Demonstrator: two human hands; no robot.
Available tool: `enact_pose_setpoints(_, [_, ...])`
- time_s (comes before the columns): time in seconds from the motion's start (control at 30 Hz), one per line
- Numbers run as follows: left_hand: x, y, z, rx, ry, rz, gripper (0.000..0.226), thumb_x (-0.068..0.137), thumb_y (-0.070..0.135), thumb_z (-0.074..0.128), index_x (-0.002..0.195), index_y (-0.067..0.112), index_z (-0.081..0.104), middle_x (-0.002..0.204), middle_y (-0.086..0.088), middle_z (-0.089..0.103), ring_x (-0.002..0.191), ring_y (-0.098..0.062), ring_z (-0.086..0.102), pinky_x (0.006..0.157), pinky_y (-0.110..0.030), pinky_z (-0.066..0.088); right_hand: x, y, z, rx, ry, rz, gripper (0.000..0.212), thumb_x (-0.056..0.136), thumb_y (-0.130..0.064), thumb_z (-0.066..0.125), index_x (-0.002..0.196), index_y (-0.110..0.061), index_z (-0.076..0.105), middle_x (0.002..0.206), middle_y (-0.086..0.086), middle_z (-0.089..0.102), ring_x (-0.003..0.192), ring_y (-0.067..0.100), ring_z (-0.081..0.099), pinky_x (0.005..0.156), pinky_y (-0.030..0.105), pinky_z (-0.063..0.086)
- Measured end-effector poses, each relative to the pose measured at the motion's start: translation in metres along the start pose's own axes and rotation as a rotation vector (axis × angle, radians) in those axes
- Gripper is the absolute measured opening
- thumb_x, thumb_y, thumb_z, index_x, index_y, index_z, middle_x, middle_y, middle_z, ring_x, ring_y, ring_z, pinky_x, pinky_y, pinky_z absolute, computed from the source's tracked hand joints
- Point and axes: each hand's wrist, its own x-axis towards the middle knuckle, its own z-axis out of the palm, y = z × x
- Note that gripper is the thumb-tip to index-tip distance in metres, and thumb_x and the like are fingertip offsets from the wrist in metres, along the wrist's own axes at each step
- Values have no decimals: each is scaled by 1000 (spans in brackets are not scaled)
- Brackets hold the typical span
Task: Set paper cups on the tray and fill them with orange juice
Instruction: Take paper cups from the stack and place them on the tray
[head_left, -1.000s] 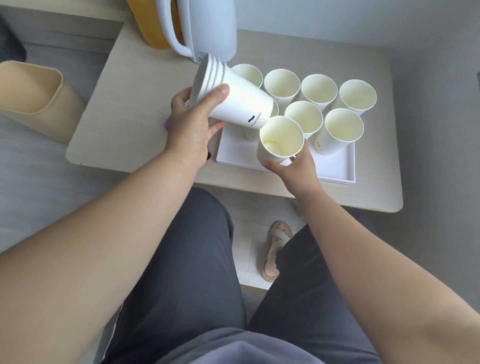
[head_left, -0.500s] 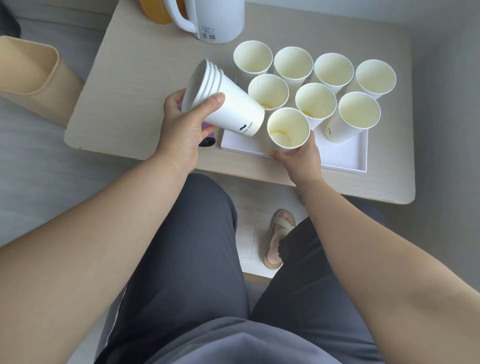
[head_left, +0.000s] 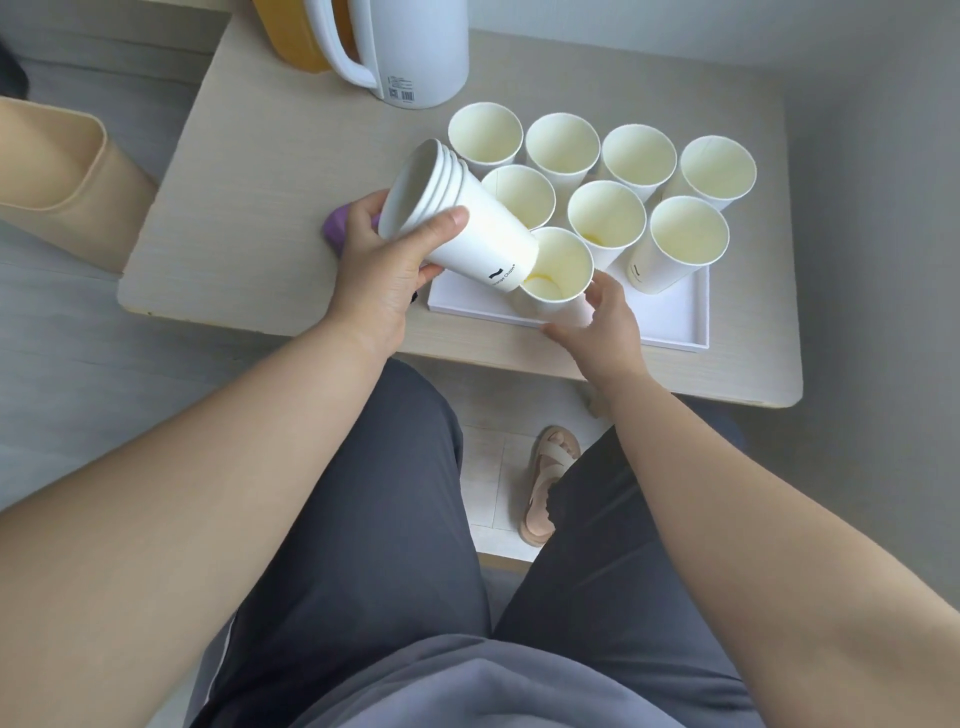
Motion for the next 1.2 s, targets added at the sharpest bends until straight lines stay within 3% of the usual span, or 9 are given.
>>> enact_pose_setpoints(0.13, [-5, 1, 17, 8, -39, 22, 79, 57, 26, 81, 126, 12, 46, 117, 4, 58, 110, -15, 62, 87, -36, 57, -26, -7, -23, 130, 197, -59, 38, 86, -3, 52, 123, -14, 51, 117, -4, 59, 110, 8, 55, 92, 19, 43])
enact_pose_setpoints(0.23, [-10, 2, 34, 34, -104, 63, 81, 49, 30, 83, 120, 17, 47, 118, 4, 60, 110, -13, 62, 88, -35, 56, -39, -28, -39, 278, 242, -187, 22, 90, -9, 53, 111, -18, 55, 111, -8, 60, 98, -1, 55, 79, 10, 43])
enact_pose_setpoints(0.33, [-15, 0, 48, 106, -161, 121, 82, 49, 33, 84, 120, 20, 46, 119, 7, 59, 113, -12, 60, 96, -42, 52, -37, -46, -50, 173, 78, -326, 52, 82, -28, 73, 126, -23, 45, 129, -6, 51, 113, 6, 50, 92, 14, 42])
enact_pose_setpoints(0.4, [-17, 0, 57, 192, -190, 145, 92, 47, 40, 84, 127, 25, 40, 131, 9, 50, 123, -12, 51, 102, -43, 47, -28, -52, -53, 40, -40, -373, 85, 71, -41, 80, 140, -21, 36, 139, -5, 43, 126, 11, 43, 103, 24, 39])
enact_pose_setpoints(0.47, [-20, 0, 65, 263, -223, 172, 99, 48, 42, 84, 133, 28, 35, 134, 12, 41, 127, -8, 44, 105, -39, 44, -20, -54, -56, -47, -83, -407, 96, 61, -50, 80, 142, -21, 37, 139, -4, 47, 127, 14, 45, 104, 36, 41])
enact_pose_setpoints(0.63, [-20, 2, 76, 353, -292, 177, 98, 46, 48, 82, 132, 30, 41, 136, 9, 47, 126, -10, 48, 101, -41, 47, -20, -48, -69, -46, -59, -403, 83, 66, -33, 82, 138, -23, 44, 129, -5, 55, 118, 14, 51, 98, 39, 46])
enact_pose_setpoints(0.97, [-26, 5, 93, 296, -175, 140, 98, 44, 53, 76, 132, 21, 46, 131, 5, 55, 119, -11, 55, 98, -38, 50, -20, -30, -76, 77, -49, -319, 77, 69, -18, 84, 135, -23, 44, 125, -6, 46, 118, 12, 45, 99, 27, 40])
enact_pose_setpoints(1.1, [-20, 16, 90, 21, -152, 6, 64, 57, 40, 77, 112, 14, 59, 110, -1, 66, 100, -15, 66, 72, -27, 56, -19, -13, -79, 181, -9, -215, 78, 70, -17, 83, 135, -24, 42, 126, -11, 50, 119, 9, 46, 96, 24, 41])
enact_pose_setpoints(1.2, [-16, 22, 86, -156, -103, -111, 11, 85, 24, 69, 93, 21, 62, 95, 1, 67, 94, -19, 66, 83, -35, 57, -17, 2, -80, 220, 28, -163, 74, 72, -18, 82, 135, -24, 43, 127, -8, 54, 120, 11, 49, 88, 11, 44])
